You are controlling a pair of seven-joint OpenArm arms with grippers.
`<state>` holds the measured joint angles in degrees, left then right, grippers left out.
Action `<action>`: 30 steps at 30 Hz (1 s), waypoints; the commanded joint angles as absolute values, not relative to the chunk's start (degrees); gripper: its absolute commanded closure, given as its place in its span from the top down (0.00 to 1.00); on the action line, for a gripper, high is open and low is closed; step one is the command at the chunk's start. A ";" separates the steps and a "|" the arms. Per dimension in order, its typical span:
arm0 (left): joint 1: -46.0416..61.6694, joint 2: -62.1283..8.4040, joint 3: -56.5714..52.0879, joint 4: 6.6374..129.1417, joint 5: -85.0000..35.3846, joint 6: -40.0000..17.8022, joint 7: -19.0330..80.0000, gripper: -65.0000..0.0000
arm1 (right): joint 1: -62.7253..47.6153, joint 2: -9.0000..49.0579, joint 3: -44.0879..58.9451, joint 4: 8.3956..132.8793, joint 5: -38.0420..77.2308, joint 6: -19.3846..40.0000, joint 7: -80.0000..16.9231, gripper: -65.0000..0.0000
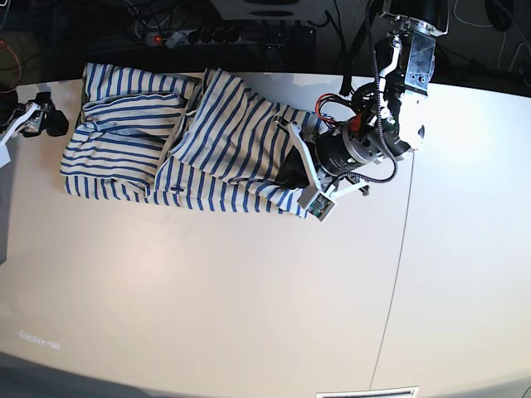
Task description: Fold the T-shirt properly
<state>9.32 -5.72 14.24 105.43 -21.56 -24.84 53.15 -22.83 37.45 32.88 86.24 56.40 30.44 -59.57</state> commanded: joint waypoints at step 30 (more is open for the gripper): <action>7.60 -5.72 14.22 106.45 -27.24 -24.67 52.27 0.13 | -15.70 37.93 28.56 70.26 74.02 34.37 -69.17 0.68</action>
<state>8.25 -5.85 14.24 105.43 -26.46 -24.84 53.54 -15.68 36.84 28.45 70.00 74.19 30.41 -68.20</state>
